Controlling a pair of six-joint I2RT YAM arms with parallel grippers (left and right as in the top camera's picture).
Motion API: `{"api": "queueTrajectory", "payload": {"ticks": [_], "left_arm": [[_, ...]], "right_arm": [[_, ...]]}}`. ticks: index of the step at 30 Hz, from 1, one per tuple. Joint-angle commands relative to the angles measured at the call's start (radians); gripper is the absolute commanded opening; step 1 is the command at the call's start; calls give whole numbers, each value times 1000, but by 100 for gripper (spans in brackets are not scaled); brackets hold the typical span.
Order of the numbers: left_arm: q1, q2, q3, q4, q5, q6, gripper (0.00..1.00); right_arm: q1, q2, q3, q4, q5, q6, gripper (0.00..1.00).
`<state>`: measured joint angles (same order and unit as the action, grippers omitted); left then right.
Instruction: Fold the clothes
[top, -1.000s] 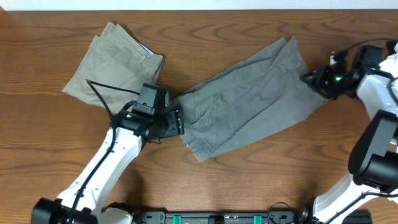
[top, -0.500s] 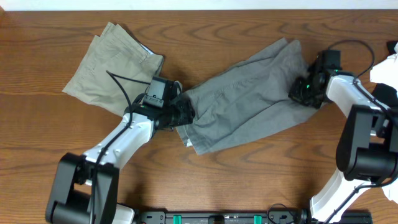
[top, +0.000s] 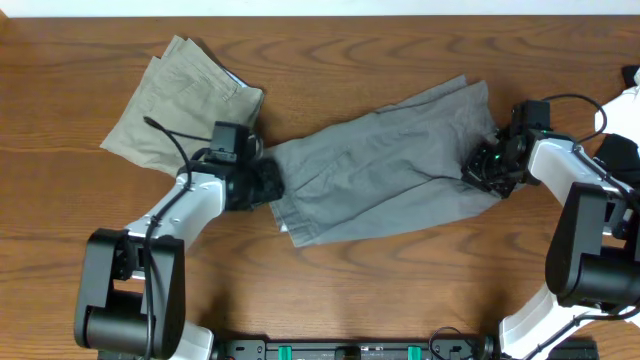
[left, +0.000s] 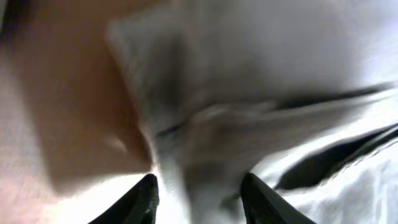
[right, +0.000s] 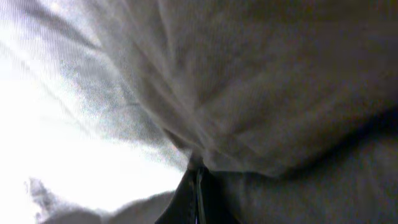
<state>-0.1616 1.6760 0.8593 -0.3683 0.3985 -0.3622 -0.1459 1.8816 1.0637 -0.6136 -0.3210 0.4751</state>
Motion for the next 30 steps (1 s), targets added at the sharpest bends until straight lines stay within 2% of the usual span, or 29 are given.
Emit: {"api": "queueTrajectory", "payload": {"ticks": [1,4,5,7,8,11,14,16,21,23,25,27,30], "left_arm": [[18,0,6,-59,72,13,57],[21,0,6,-98,112,13,71],[21,0,6,-99,130,10,80],[21,0,6,-97,164,9,87],[21,0,6,-95,167,7,93],[21,0,6,-87,128,6,99],[21,9,6,-60,107,7,99],[20,22,6,-44,119,7,89],[6,89,6,25,307,33,67],[-2,109,6,41,310,32,57],[-2,118,6,62,322,33,51],[-2,116,6,87,344,33,42],[-2,114,6,138,422,33,20]], "right_arm": [[9,19,-89,-37,-11,-95,1],[9,-87,-89,-23,-73,-150,3],[10,-127,-89,-15,-79,-162,7],[13,-188,-89,-5,-79,-170,20],[16,-222,-89,5,-79,-171,25],[23,-290,-89,29,-79,-170,32],[28,-304,-89,42,-79,-169,32],[33,-298,-92,52,-78,-170,32],[56,-265,-93,80,-56,-169,32],[71,-246,-95,90,-17,-151,32],[82,-226,-95,95,18,-142,32],[90,-200,-95,100,37,-138,31],[98,-150,-96,103,60,-119,30]]}}
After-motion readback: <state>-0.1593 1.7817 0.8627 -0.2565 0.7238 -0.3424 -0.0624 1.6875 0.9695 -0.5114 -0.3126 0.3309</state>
